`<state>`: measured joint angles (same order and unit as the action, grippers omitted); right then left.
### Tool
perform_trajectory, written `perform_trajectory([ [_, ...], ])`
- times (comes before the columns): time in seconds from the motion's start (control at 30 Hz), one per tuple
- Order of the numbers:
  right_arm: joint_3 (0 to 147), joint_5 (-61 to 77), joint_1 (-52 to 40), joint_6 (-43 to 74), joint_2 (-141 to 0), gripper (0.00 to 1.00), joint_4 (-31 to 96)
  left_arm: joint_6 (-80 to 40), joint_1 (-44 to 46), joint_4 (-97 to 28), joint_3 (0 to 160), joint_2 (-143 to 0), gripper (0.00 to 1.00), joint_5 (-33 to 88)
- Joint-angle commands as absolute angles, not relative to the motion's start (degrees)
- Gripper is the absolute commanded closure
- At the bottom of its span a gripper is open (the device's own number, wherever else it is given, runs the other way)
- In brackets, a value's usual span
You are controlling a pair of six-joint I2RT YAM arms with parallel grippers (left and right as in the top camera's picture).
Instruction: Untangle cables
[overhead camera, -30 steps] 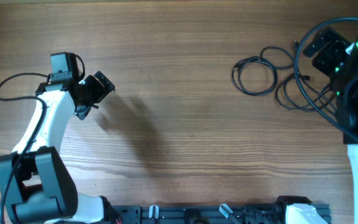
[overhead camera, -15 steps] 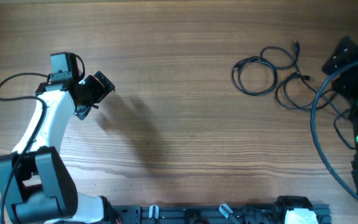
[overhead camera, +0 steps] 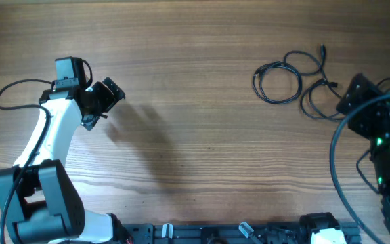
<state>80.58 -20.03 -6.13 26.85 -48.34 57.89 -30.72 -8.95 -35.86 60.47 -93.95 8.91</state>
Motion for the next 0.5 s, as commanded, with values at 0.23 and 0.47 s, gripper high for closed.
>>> perform_trajectory([
  [0.23, 80.1, -21.0, -6.4, 27.2, -37.7, 0.00, 62.1, -30.5, -8.8, -35.8, 60.5, -93.0, 0.00, 9.5],
  [0.47, 80.1, -21.0, -8.3, 27.2, -29.9, 0.00, 67.7, -30.5, -8.8, -35.8, 60.5, -93.0, 0.00, 9.5],
])
